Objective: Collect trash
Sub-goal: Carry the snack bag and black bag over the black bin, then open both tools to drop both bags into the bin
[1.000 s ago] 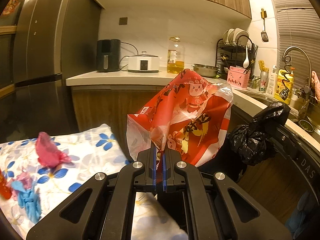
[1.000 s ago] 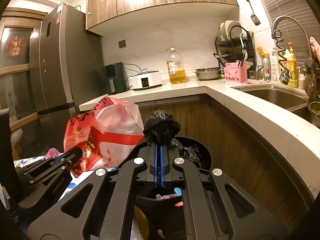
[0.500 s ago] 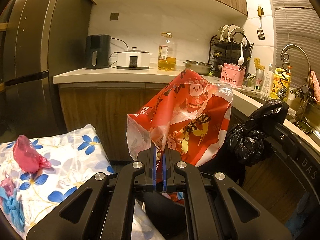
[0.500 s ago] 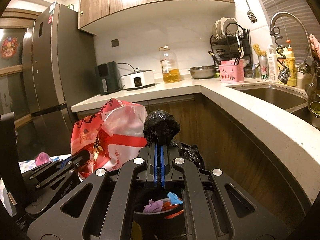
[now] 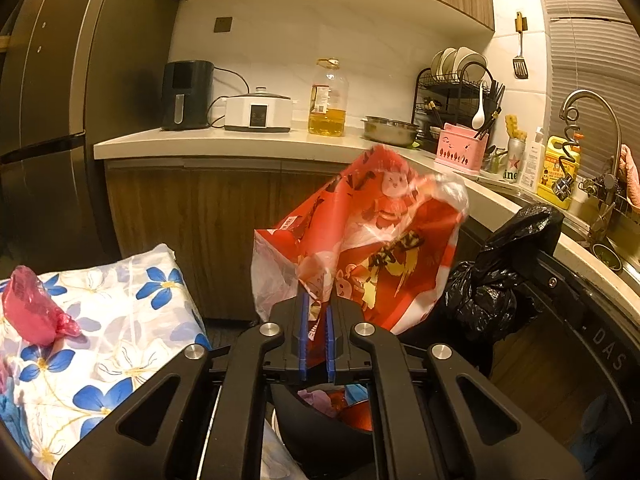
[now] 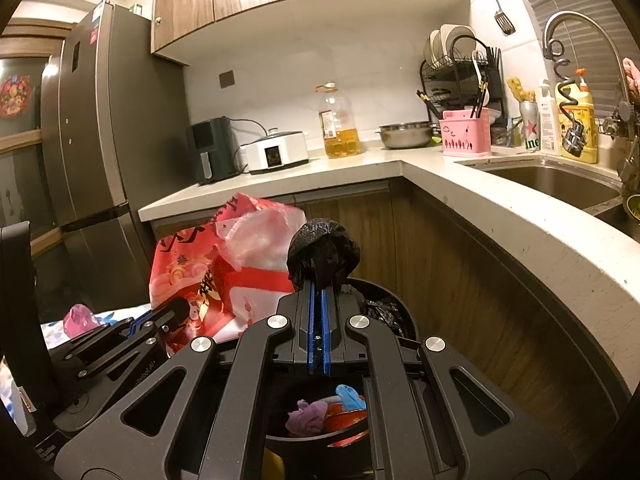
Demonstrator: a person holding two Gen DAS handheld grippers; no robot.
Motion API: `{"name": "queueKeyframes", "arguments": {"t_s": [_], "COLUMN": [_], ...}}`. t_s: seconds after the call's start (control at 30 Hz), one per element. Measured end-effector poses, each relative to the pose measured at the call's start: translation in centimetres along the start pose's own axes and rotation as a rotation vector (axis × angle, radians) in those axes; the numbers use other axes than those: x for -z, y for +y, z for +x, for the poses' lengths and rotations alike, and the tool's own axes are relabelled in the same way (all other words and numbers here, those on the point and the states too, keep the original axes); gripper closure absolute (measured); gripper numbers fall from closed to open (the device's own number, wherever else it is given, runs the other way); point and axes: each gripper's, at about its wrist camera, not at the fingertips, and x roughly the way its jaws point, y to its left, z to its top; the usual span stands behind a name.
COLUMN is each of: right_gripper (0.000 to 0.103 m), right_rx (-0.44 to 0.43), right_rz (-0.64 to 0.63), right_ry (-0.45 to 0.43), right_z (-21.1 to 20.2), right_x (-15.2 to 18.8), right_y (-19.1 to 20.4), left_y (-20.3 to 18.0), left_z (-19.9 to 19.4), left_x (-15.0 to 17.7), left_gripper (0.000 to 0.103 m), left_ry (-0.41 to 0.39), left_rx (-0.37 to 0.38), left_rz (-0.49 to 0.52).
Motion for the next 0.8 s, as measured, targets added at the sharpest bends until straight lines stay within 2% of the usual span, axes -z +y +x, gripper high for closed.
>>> {"name": "queueKeyframes", "arguments": {"t_s": [0.07,0.13,0.23,0.3,0.33,0.43,0.53,0.6,0.8], "right_gripper": [0.098,0.09,0.079,0.076,0.073,0.067,0.061,0.054,0.031], "right_rx": [0.003,0.006,0.007,0.009,0.012,0.017,0.018,0.019,0.001], "right_rz": [0.001,0.002,0.01,0.019,0.022,0.027,0.029,0.029,0.054], "right_ry": [0.008,0.015,0.02,0.021,0.019,0.019,0.022,0.022,0.021], "right_z": [0.3,0.5,0.7,0.7,0.6,0.4,0.1,-0.2,-1.4], "right_x": [0.1,0.2,0.2,0.3,0.3,0.4,0.6,0.7,1.2], "right_y": [0.0,-0.2,-0.5,-0.7,-0.8,-0.9,-0.8,-0.7,-0.4], "left_y": [0.1,0.2,0.5,0.8,1.0,1.5,1.8,2.0,3.0], "left_z": [0.4,0.6,0.7,0.6,0.5,0.2,-0.3,-0.7,-2.3], "left_x": [0.1,0.3,0.6,0.6,0.7,0.8,1.0,1.2,2.3], "left_gripper": [0.093,0.088,0.069,0.061,0.054,0.047,0.033,0.033,0.02], "left_ry": [0.01,0.015,0.019,0.016,0.013,0.009,-0.002,-0.001,0.001], "left_rx": [0.009,0.005,-0.002,-0.01,-0.018,-0.03,-0.049,-0.056,-0.086], "left_rz": [-0.006,-0.006,-0.015,-0.022,-0.024,-0.03,-0.03,-0.028,-0.034]}}
